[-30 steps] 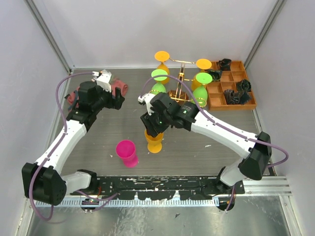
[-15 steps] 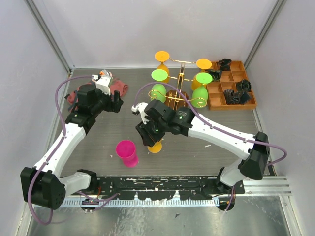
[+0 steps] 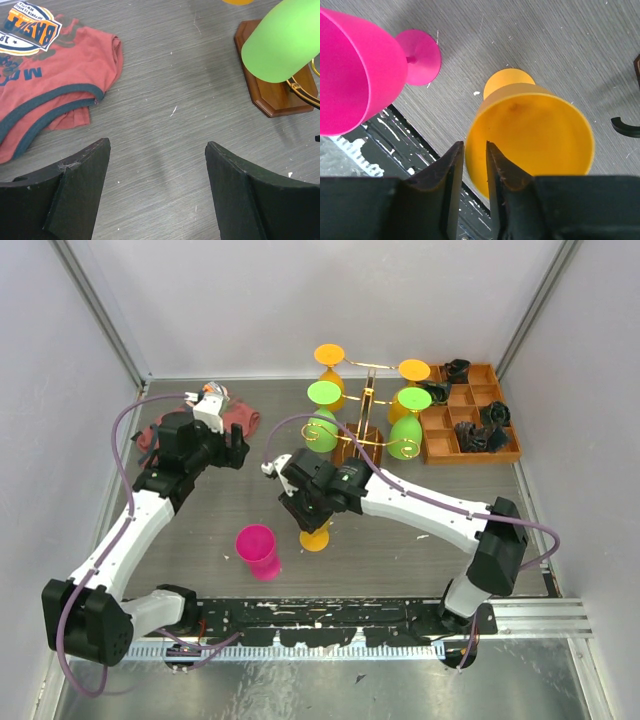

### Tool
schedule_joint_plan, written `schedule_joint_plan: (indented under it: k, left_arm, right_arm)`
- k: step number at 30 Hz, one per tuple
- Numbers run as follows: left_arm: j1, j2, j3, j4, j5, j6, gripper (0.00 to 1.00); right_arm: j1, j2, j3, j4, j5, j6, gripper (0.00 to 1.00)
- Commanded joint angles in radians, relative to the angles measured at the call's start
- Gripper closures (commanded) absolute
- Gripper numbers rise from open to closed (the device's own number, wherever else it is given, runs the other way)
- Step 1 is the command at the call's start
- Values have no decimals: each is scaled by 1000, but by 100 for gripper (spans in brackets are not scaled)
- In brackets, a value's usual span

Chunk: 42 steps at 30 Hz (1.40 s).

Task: Place the wine glass upside down on the wine glass rack

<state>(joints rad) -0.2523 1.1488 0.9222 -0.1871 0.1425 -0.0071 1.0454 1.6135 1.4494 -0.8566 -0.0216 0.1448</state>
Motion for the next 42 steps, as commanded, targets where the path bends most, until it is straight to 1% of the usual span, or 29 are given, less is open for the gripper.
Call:
schedule_joint_plan:
  k: [1,2,5,6,10,15,18,19,20,23,25,27,28,30,32,33,34,36,39,42]
  left_arm:
    - [4,10,63,-41,-55,-36,16]
    - [3,14,85,-59,-70,-45,16]
    - [4,32,165,-128,-111,-98,16]
    - [2,38,194,-146,-122,-120,15]
    - [13,72,335,-211,-147,-214,14]
    - [23,102,502,-264,-141,-322,13]
    - [25,92,565,-272,-179,-369,13]
    - [25,83,580,-274,-207,-400,11]
    - [26,74,596,-287,-239,-469,8]
    - [31,47,636,-337,-317,-649,7]
    - [33,26,643,-377,-358,-771,7]
    - [41,-1,628,-405,-379,-913,7]
    - [46,-19,609,-407,-381,-1021,7]
    - [48,-61,549,-379,-379,-1185,8]
    - [49,-103,473,-318,-357,-1336,11]
    - [48,-119,433,-291,-341,-1385,12]
    - [48,-129,418,-279,-332,-1416,15]
    - [48,-133,429,-307,-321,-1440,16]
    - [49,-141,426,-316,-295,-1464,16]
    - [48,-156,374,-266,-263,-1524,21]
  right_arm:
    - [7,3,82,-18,47,-28,77]
    - [6,8,105,-34,52,-34,85]
    - [7,14,177,-71,68,-51,97]
    - [7,14,200,-74,73,-55,99]
    - [5,13,293,-48,97,-95,99]
    - [6,-24,330,158,152,-186,99]
    - [6,-52,326,312,156,-221,100]
    - [6,-64,315,367,160,-223,100]
    - [5,-79,289,433,166,-224,99]
    - [6,-127,201,661,196,-240,99]
    - [5,-142,138,797,225,-271,99]
    - [7,-147,93,913,292,-321,100]
    - [6,-145,68,973,318,-347,99]
    - [6,-138,32,1089,350,-401,99]
    - [6,-132,-9,1198,342,-448,99]
    - [6,-126,-27,1250,330,-468,99]
    - [6,-120,-42,1292,313,-481,100]
    - [6,-104,-50,1334,278,-498,99]
    - [6,-89,-37,1334,251,-484,99]
    - [6,-92,-43,1348,161,-463,99]
